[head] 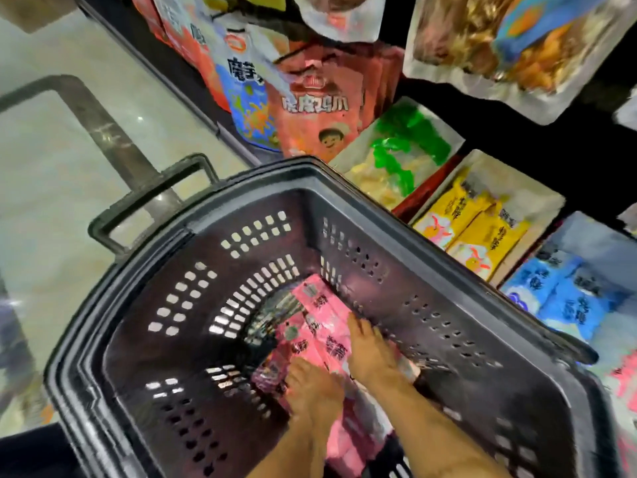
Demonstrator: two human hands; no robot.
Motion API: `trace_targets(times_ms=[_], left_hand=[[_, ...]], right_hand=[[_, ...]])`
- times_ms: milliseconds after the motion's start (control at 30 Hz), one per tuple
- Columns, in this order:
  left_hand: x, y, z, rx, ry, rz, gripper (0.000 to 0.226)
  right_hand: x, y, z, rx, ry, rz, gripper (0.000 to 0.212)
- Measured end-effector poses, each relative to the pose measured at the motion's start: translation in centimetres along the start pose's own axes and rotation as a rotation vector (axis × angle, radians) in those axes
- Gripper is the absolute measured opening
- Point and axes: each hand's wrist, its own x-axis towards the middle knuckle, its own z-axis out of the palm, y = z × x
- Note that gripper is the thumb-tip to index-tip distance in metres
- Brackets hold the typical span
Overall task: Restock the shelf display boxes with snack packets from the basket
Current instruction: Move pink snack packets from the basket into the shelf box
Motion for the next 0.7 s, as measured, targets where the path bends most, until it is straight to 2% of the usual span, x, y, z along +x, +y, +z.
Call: trace_targets(times_ms=[33, 100, 233, 300, 367, 533, 600, 700], left_hand=[[0.1, 0.0, 0.0, 0.004, -0.081, -0.030, 0.111], [0.2, 0.1, -1.1, -0.001, -0.084, -0.069, 0.112], [1.0, -0.4, -0.9, -0.111, -0.269, -0.101, 0.096], [1.4, -0.5, -1.5, -0.176, -0.332, -0.096, 0.092], [1.5, -0.5, -2.1, -0.233, -0.370, -0.080, 0.083], [0.9, -0.3, -4.7, -0.360, -0.307, -0.090, 0.049], [0.4, -0.3, -6.2, -0.444, -0.291, -0.090, 0.037], [-1.1, -0.6, -9.0, -0.651, -0.289, -0.054, 0.036]], right_hand=[[0.3, -0.1, 0.3, 0.002, 0.001, 0.001, 0.085], [0.9, -0.2, 0.9, 0.018, 0.017, 0.007, 0.088], [1.2, -0.3, 0.9, 0.100, 0.032, 0.018, 0.085], [0.9, -0.4, 0.4, 0.177, 0.016, 0.056, 0.077], [0.3, -0.6, -0.6, 0.227, -0.005, 0.097, 0.059], [-1.9, -0.5, -3.6, 0.400, 0.013, 0.213, 0.025], [-2.8, -0.2, -4.4, 0.499, 0.019, 0.206, 0.021], [-5.0, -0.1, -6.5, 0.694, 0.056, 0.165, 0.026]])
